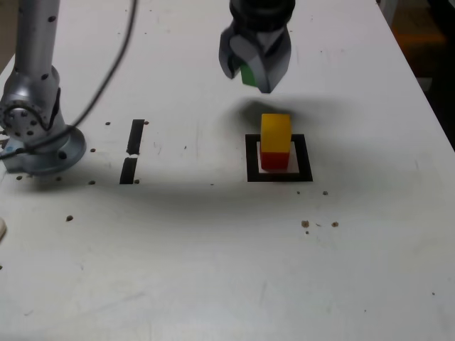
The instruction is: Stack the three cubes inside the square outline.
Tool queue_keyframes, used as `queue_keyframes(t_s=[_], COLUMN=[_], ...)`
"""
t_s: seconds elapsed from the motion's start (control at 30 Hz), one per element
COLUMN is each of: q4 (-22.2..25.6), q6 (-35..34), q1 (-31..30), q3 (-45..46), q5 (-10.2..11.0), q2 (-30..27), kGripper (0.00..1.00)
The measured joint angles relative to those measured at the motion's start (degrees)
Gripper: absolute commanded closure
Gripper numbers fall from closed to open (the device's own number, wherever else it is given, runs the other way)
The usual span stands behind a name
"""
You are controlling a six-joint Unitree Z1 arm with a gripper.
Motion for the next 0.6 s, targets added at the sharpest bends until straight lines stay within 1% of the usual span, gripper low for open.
queue_keyframes(t_s=[0.17,0.2,0.27,0.33,0.37,0.43,0.47,0.5,0.6], q4=[9.87,11.65,16.25,20.39,22.24,26.18,28.29,29.3,29.28], q6=[-6.95,-7.24,-10.75,-14.7,-16.1,-19.8,-21.99,-23.65,-28.91], q1=[-4.06,-4.24,-5.55,-7.89,-8.91,-10.64,-11.39,-11.98,-14.61], q3=[-7.51,-8.1,-10.7,-14.55,-16.1,-17.82,-18.17,-18.21,-18.35], q5=[3.69,3.86,4.71,4.56,4.08,2.38,0.74,-0.72,-4.87], q2=[-1.16,-1.58,-2.03,-3.37,-3.94,-5.03,-5.15,-5.14,-5.13], kGripper=[0.94,0.94,0.94,0.94,0.94,0.94,0.94,0.94,0.94])
